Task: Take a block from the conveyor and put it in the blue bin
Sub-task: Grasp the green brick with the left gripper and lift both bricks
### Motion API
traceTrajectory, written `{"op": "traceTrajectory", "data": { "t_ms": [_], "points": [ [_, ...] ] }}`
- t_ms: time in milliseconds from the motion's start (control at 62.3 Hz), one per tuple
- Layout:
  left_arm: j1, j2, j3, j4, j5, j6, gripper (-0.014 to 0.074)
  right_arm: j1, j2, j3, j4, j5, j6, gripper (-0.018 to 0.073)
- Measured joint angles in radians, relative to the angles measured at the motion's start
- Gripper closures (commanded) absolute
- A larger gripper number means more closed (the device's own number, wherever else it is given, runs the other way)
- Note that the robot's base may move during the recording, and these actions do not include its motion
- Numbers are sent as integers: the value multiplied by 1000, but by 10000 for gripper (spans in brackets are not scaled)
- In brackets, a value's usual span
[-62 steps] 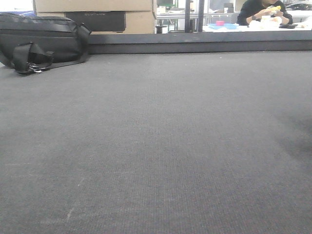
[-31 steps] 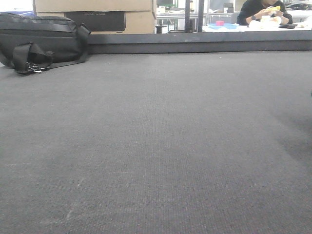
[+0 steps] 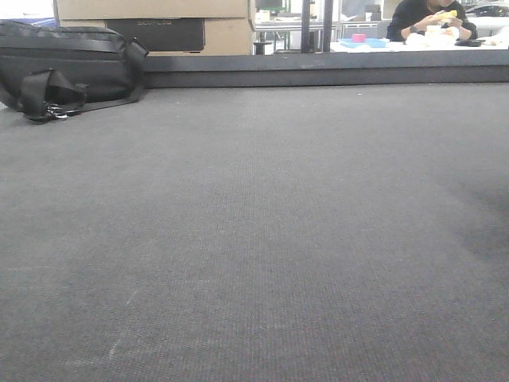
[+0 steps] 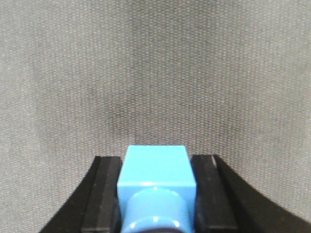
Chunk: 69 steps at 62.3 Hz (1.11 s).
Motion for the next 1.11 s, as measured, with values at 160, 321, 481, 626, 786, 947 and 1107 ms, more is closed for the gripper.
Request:
{"op": "traceTrajectory", "data": {
  "t_ms": [160, 321, 481, 626, 786, 947, 1107],
  "points": [
    [0, 88, 44, 0, -77, 0, 95, 0, 0, 0, 0, -6, 0, 721],
    [0, 171, 66, 17, -139, 0, 374, 0, 0, 0, 0, -13, 0, 721],
    [0, 182, 66, 17, -163, 0, 706, 0, 0, 0, 0, -28, 0, 721],
    [0, 152, 42, 17, -128, -14, 708, 0, -7, 0, 4, -28, -2, 721],
    [0, 37, 1, 0, -124, -20, 708, 0, -71, 0, 10, -17, -2, 721],
    [0, -167, 39, -62, -249, -9, 708, 0, -219, 0, 10, -100, -15, 721],
    [0, -370, 182, -80, -443, 0, 708, 0, -399, 19, 8, -296, -40, 721]
  ]
}}
